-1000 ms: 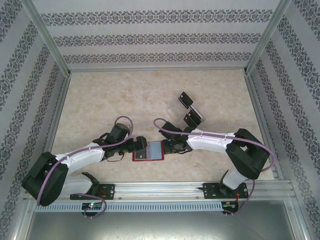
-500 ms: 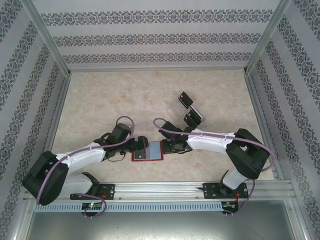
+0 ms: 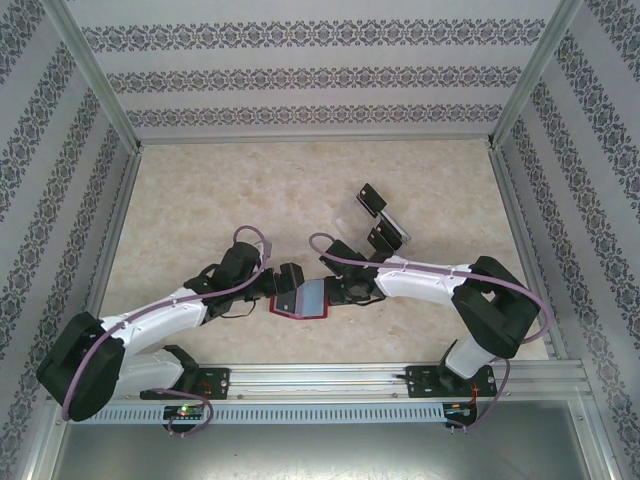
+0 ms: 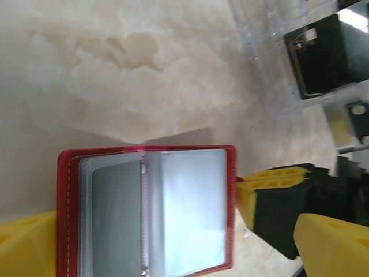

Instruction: Put the credit cards into the card holder

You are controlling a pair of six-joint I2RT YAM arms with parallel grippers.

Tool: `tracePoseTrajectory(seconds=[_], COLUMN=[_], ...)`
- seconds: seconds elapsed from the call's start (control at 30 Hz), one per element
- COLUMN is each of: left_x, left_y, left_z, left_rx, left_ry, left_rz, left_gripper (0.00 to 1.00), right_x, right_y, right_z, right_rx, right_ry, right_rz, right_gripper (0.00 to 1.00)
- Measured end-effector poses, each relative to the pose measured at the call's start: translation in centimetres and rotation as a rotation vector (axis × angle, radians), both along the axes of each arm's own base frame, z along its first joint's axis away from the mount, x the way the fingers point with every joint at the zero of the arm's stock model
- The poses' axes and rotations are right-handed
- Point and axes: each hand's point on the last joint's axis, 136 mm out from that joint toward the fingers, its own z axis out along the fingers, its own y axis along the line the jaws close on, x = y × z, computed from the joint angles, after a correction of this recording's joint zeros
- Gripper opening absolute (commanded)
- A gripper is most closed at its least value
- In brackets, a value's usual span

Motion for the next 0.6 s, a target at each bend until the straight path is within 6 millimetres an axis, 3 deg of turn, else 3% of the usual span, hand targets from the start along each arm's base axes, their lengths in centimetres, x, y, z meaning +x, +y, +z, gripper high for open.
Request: tracePoseTrajectory(seconds=[0.13, 0.3, 0.47, 0.6], left_x=[-0.1, -0.6, -1.1, -1.0], left_y=[-1.2, -3.3, -5.9, -8.2], left_z=[0.7, 0.4, 0.9, 1.8], left_rx=[-0.035, -0.053, -0.071, -0.096], left_ry=[-0.018, -0.010, -0.018, -0.046], left_rz=[-0.017, -0.056, -0.102, -0.129], left_gripper=[1.00, 1.00, 1.00, 1.00], right_x=[0.6, 1.8, 3.0, 3.0], right_y=[-0.1, -0.6, -1.7, -3.7], right_z=[0.2, 1.8, 4.9, 6.8], right_rx=[0.018, 0.058, 0.124, 0.160], right_ry=[-0.004, -0.036, -0.104, -0.146], right_rz=[-0.016, -0.051, -0.099, -0.146], right_gripper=[0.37, 0.50, 0.57, 0.57])
